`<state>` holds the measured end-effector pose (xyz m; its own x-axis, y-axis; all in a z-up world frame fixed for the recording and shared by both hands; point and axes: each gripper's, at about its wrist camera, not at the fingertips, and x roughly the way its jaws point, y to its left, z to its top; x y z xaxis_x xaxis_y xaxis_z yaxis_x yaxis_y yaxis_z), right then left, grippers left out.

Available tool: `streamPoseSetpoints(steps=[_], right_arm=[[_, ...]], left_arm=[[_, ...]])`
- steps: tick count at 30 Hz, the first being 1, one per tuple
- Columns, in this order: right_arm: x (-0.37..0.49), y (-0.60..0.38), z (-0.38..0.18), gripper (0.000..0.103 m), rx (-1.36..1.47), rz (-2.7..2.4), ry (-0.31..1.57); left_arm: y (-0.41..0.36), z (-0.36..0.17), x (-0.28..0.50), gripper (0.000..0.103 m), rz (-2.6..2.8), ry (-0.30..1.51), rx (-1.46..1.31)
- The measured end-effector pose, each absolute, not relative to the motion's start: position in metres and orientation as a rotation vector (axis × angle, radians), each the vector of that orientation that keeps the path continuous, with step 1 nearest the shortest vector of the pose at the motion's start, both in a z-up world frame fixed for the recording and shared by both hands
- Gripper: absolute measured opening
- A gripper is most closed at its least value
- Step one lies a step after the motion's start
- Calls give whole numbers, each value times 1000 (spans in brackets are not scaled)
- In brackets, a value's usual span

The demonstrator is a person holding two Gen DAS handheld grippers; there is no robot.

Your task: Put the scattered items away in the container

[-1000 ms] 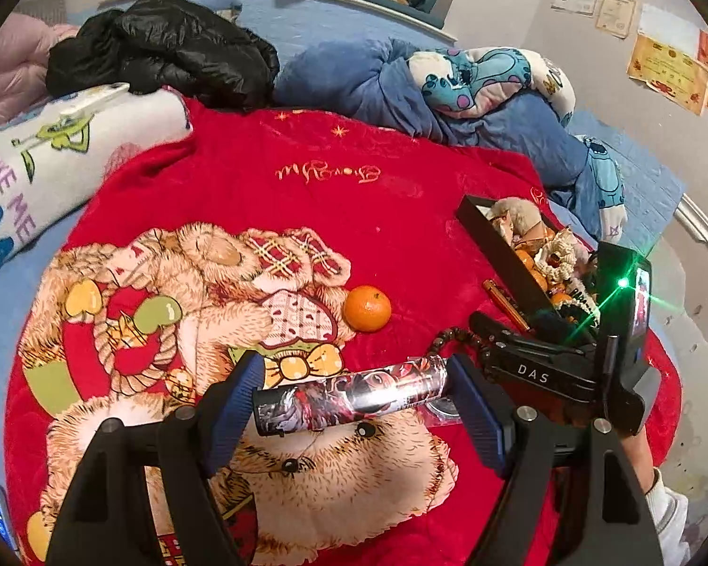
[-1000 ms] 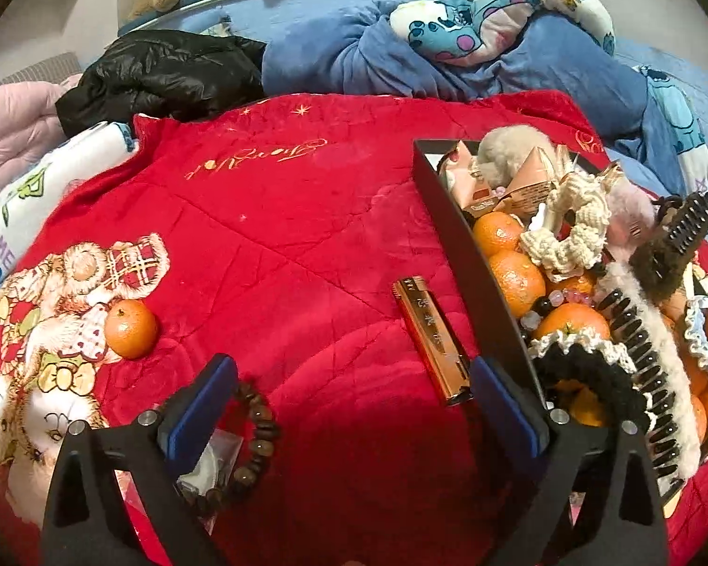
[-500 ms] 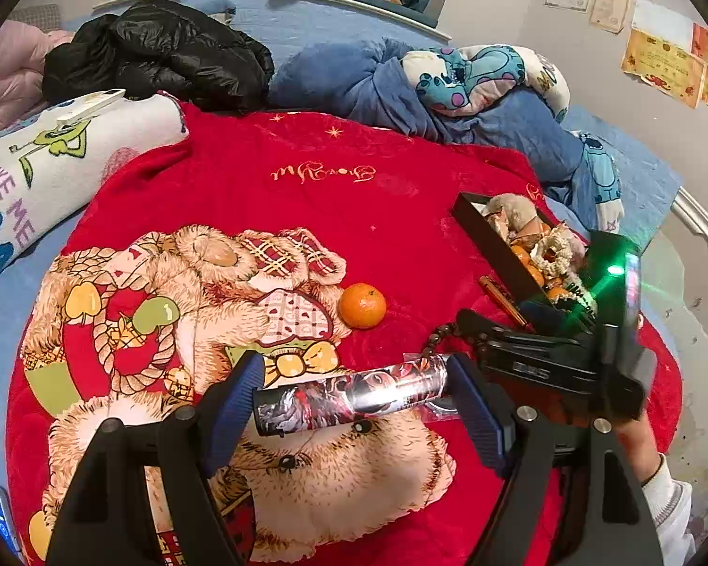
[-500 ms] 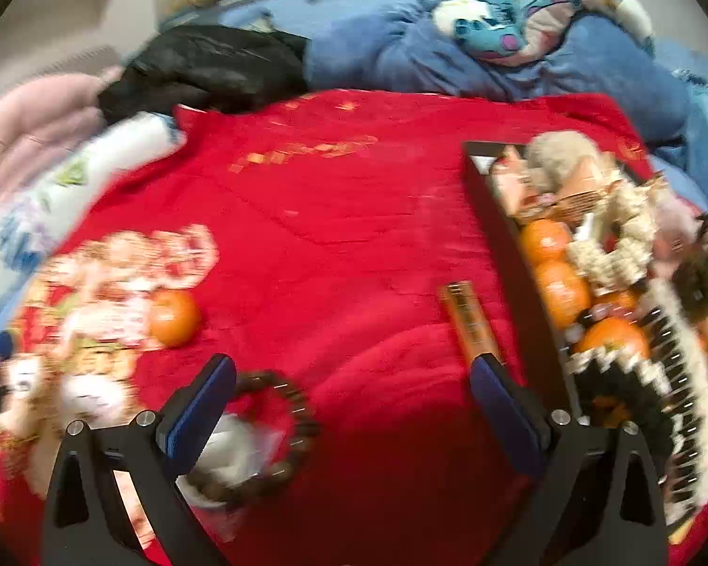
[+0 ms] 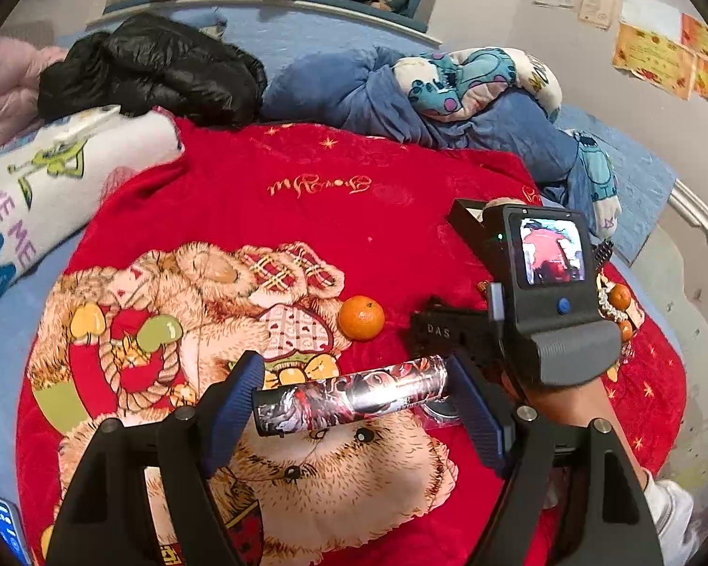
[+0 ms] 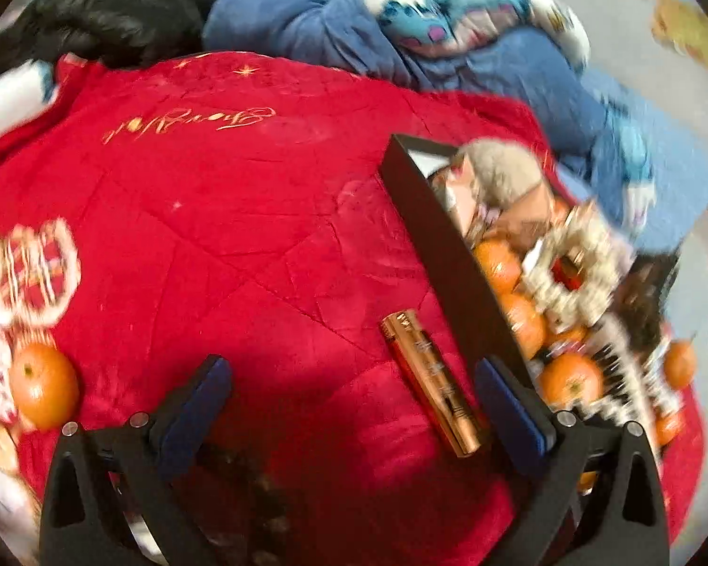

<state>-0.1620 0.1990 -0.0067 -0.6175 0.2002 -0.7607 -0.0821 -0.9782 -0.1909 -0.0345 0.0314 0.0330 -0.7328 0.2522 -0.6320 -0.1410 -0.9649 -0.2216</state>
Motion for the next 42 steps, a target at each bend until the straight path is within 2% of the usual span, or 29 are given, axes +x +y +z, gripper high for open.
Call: streamPoseSetpoints(steps=[2, 9, 14, 18, 20, 23, 25, 26, 28, 32, 35, 42], right_arm=[[-164, 209, -6, 103, -1298, 2692, -113], [-171, 214, -6, 103, -1285, 2673, -98], [-200, 208, -7, 103, -1317, 2580, -84], [-211, 213, -4, 103, -1447, 2555, 18], [-204, 211, -3, 102, -1440, 2593, -26], [-187, 209, -2, 89, -1371, 2649, -116], [-177, 211, 0, 73, -1372, 2683, -101], [-174, 215, 0, 62, -1387, 2701, -44], [-165, 217, 2, 50, -1377, 2739, -66], [-157, 230, 0, 19, -1389, 2810, -43], [-148, 242, 0, 12, -1377, 2871, 56], [-139, 267, 3, 12, -1409, 2988, 328]], left_arm=[[35, 33, -35, 81, 2744, -204, -1025], [44, 20, -48, 81, 2695, -258, -1070], [61, 16, -49, 81, 2696, -182, -1067], [73, 16, -48, 81, 2680, -109, -1048], [76, 17, -46, 81, 2664, -111, -1042], [79, 20, -42, 81, 2649, -115, -1026], [81, 24, -38, 81, 2647, -115, -1003], [81, 26, -36, 81, 2648, -115, -993], [81, 28, -34, 81, 2648, -119, -980], [80, 30, -31, 81, 2646, -110, -972], [77, 31, -31, 81, 2671, -108, -953], [66, 30, -35, 81, 2721, -149, -926]])
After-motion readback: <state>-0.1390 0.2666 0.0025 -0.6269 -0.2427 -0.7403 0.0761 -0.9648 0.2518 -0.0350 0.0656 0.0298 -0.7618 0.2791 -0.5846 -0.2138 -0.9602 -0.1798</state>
